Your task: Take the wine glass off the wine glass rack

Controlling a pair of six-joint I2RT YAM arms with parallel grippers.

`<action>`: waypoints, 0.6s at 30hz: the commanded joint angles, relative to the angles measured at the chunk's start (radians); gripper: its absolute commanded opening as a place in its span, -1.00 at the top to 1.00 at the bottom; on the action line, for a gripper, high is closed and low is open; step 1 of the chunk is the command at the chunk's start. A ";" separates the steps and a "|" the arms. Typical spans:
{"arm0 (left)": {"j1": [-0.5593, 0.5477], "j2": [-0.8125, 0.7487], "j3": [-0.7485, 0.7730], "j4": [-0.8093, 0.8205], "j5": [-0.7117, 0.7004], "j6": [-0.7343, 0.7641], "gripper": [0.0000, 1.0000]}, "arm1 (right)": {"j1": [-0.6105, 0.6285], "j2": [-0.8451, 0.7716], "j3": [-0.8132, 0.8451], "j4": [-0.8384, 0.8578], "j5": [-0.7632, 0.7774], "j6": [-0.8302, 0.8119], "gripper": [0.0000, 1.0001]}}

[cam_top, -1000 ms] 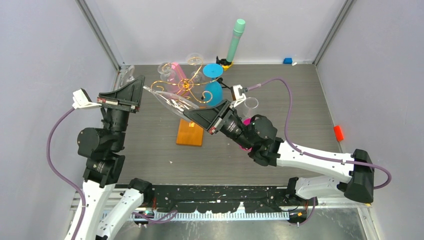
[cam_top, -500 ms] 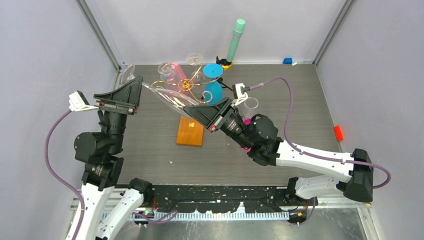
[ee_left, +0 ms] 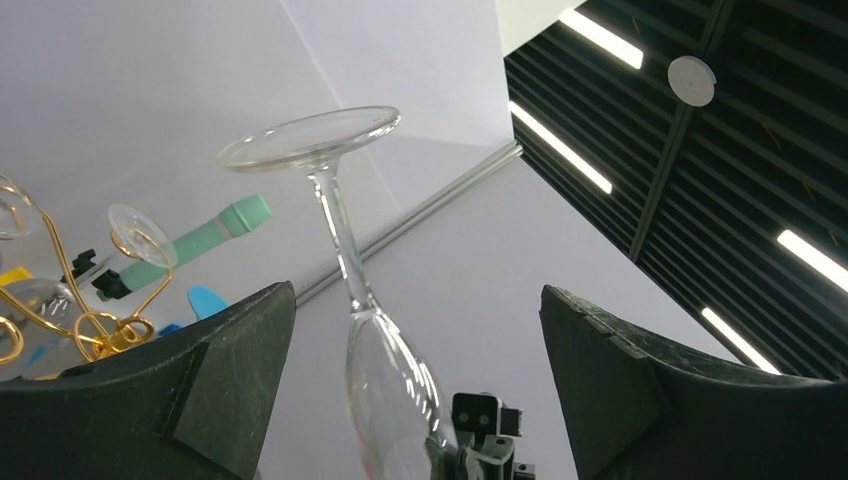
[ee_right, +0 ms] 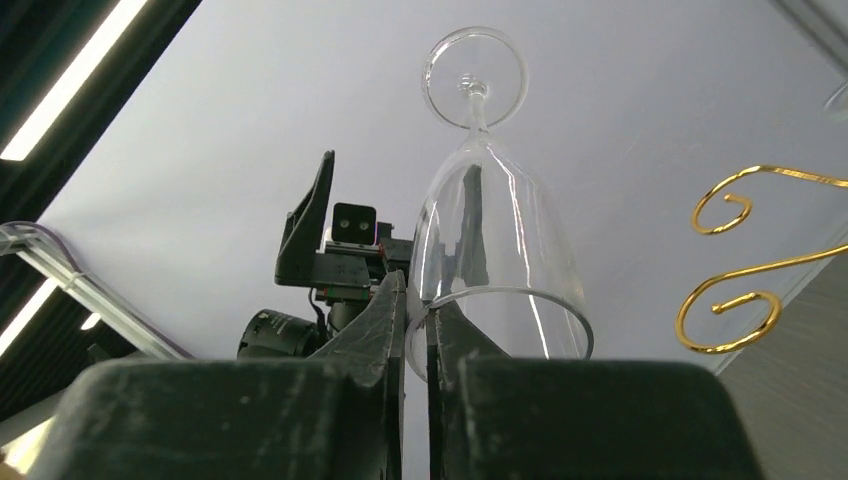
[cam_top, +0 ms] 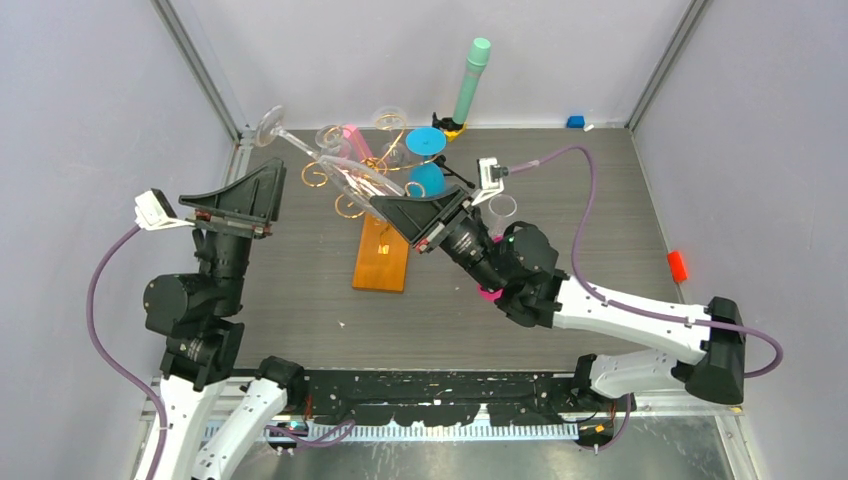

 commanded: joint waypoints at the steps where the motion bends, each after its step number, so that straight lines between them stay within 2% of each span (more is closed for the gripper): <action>1: 0.002 -0.013 0.010 -0.033 0.063 0.051 -0.92 | -0.001 -0.111 0.094 -0.080 0.094 -0.176 0.99; 9: 0.002 -0.004 0.059 -0.179 0.160 0.251 -0.96 | -0.001 -0.250 0.140 -0.325 0.301 -0.439 0.99; 14: 0.002 -0.015 0.076 -0.281 0.140 0.389 -0.96 | -0.001 -0.339 0.192 -0.560 0.581 -0.642 0.99; 18: 0.002 -0.033 0.072 -0.322 0.094 0.454 -0.96 | -0.002 -0.394 0.200 -0.669 0.814 -0.777 0.99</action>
